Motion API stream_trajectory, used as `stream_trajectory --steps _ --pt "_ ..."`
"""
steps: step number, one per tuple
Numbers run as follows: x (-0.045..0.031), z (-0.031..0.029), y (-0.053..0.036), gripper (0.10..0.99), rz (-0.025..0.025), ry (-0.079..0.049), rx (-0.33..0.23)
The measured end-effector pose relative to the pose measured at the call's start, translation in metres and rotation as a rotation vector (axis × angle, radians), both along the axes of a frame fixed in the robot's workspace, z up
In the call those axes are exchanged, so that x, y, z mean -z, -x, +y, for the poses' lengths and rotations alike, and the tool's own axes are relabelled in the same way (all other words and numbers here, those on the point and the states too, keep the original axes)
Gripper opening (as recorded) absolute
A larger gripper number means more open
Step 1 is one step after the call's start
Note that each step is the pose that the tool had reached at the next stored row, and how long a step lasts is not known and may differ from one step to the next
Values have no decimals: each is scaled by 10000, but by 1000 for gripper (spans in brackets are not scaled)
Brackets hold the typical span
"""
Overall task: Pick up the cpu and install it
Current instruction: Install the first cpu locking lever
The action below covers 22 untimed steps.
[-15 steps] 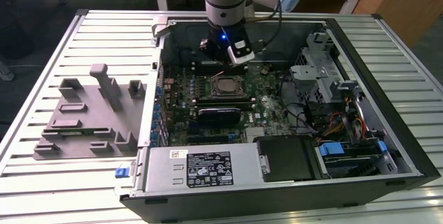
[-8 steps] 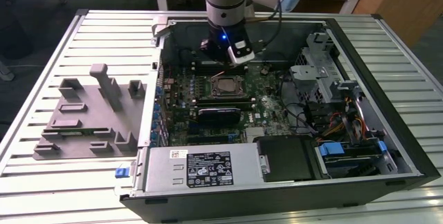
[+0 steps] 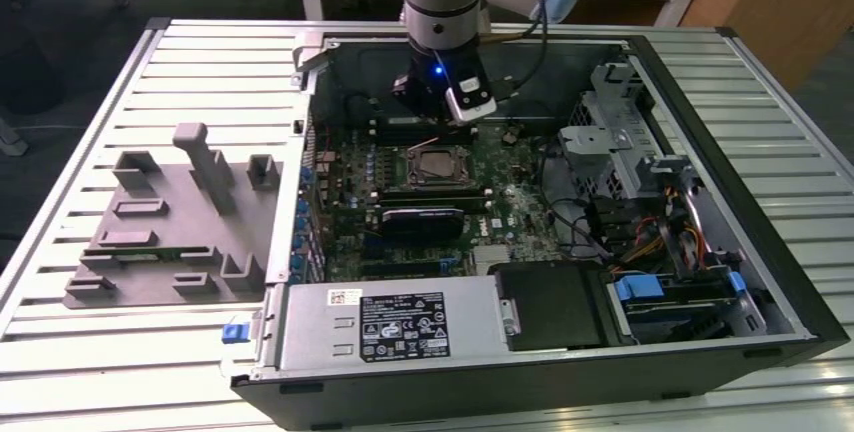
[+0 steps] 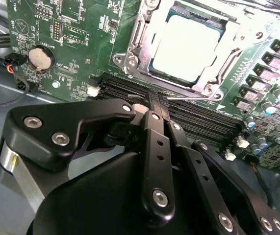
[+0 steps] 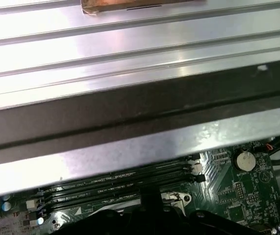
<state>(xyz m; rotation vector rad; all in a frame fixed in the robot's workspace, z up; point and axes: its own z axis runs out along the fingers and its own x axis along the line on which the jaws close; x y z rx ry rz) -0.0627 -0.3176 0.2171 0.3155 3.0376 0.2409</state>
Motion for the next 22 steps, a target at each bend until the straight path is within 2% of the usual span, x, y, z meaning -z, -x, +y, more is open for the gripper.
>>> stream_trajectory --steps 2,5,7,17,19,22 --pt "10 2 0 106 -35 -2 5" --pt "38 2 2 106 -150 0 6" --pt "62 2 7 106 -196 0 7" --pt "107 2 70 106 -277 1 130" --pt "117 2 73 106 -299 2 230" --pt "125 4 74 106 -305 9 589"
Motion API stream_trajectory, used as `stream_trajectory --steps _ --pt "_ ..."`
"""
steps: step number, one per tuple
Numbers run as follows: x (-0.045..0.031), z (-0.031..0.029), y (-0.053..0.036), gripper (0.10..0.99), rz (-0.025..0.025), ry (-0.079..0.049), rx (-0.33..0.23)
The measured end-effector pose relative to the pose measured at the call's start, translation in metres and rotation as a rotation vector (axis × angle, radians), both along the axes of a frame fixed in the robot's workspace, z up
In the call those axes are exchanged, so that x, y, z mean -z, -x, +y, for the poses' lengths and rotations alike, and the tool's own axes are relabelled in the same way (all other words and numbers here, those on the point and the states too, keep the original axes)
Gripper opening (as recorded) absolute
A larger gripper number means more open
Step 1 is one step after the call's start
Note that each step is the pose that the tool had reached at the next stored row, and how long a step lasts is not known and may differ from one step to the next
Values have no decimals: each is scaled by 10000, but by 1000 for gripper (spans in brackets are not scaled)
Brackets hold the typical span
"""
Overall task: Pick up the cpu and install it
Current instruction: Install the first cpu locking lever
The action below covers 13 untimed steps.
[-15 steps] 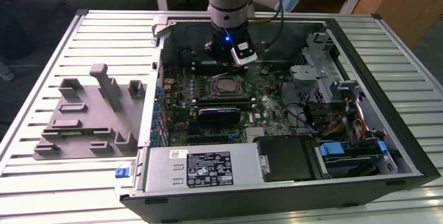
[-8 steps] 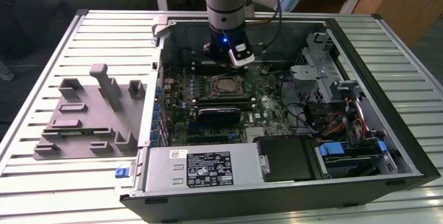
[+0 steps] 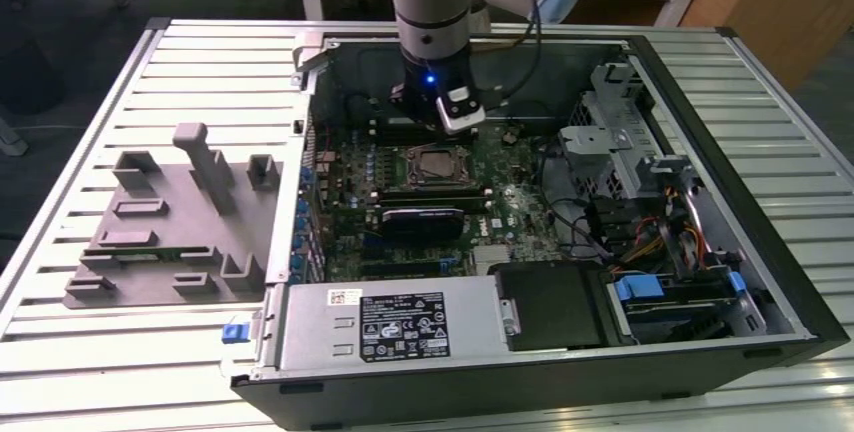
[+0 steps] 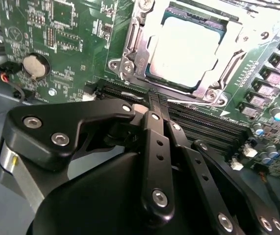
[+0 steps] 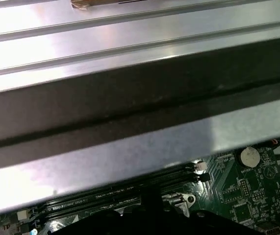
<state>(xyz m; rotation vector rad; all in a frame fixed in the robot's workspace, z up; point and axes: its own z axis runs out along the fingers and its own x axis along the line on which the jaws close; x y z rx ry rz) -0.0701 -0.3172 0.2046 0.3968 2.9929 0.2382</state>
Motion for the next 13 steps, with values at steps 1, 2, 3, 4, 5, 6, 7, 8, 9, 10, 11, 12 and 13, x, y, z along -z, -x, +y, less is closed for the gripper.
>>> stream_trajectory --steps 1,2,3,4,5,6,7,8,9,10,11,12,13 --pt "2 1 0 106 0 -1 148" --pt "4 3 1 106 -2 -1 254" --pt "6 6 5 106 -2 -2 310" --pt "7 9 10 106 -2 -2 337" --pt "7 12 15 106 -1 -2 355" --pt "8 15 20 106 -2 -1 368" --pt "9 18 24 106 -2 0 378" --pt "10 21 28 106 -2 -1 389" --pt "11 25 31 106 -1 0 398" --pt "12 30 34 106 -1 0 408" --pt "14 36 37 106 0 0 418" --pt "16 43 38 106 -1 -1 427" --pt "17 50 38 106 -1 0 435"
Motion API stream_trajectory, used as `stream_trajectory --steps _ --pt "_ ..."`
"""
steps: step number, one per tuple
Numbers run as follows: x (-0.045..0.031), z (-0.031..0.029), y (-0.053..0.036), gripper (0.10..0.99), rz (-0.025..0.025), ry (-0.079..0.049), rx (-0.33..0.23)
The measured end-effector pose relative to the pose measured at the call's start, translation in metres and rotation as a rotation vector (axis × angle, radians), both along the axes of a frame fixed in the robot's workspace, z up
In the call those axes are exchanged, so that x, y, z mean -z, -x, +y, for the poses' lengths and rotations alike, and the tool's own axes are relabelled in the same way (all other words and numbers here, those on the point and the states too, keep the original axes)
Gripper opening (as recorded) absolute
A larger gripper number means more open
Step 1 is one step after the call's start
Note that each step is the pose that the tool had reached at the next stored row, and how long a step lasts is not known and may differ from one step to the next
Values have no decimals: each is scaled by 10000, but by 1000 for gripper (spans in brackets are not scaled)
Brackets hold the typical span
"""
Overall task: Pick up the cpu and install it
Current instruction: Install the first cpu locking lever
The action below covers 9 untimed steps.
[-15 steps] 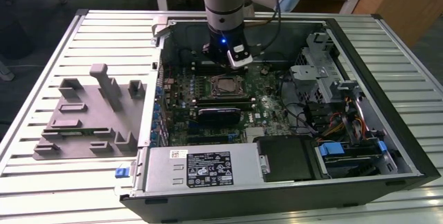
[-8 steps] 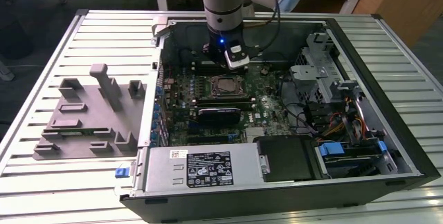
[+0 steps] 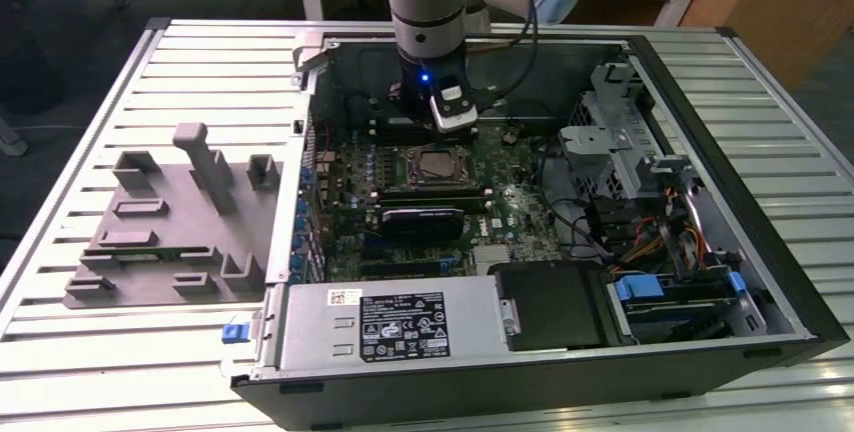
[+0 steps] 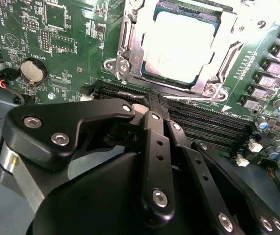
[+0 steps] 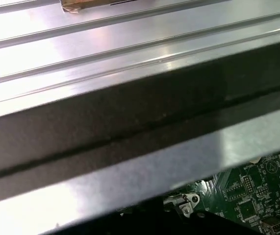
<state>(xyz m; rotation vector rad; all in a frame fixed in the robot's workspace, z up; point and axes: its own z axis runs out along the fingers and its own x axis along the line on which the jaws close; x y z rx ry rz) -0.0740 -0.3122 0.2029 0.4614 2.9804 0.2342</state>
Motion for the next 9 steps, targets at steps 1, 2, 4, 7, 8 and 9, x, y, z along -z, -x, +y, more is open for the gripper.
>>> stream_trajectory --steps 1,2,4,7,8,9 --pt "2 8 1 106 0 0 9" --pt "4 14 1 106 0 -1 16" --pt "6 17 1 106 1 0 21" --pt "17 18 0 106 0 -1 23" --pt "21 18 0 106 -1 -1 23" --pt "26 18 0 106 -1 -1 23"
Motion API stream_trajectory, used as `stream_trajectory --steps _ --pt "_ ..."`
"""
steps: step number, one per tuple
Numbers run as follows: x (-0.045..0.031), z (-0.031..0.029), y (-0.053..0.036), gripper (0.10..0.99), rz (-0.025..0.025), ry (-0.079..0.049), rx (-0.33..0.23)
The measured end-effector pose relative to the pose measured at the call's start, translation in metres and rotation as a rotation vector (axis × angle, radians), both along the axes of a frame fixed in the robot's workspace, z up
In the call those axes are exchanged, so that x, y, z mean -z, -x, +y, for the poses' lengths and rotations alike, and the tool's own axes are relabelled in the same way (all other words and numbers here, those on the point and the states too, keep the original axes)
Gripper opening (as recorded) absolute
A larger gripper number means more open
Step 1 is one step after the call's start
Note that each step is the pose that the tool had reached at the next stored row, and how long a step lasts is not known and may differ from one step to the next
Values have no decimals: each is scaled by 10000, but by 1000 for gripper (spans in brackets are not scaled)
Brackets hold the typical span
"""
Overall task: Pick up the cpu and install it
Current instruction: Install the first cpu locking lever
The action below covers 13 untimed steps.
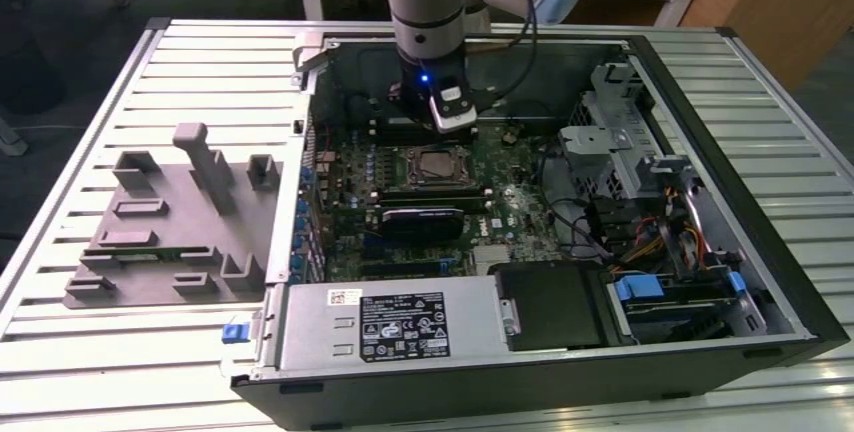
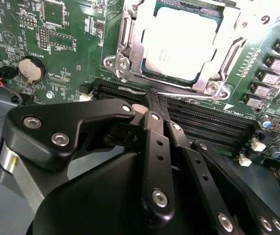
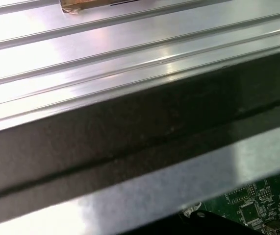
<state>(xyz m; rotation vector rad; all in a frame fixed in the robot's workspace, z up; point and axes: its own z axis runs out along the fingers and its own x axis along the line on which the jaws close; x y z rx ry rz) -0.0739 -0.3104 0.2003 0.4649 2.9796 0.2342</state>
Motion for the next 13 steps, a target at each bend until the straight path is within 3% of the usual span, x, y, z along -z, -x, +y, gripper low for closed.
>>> stream_trajectory --steps 13 --pt "53 -26 -31 106 0 1 0"
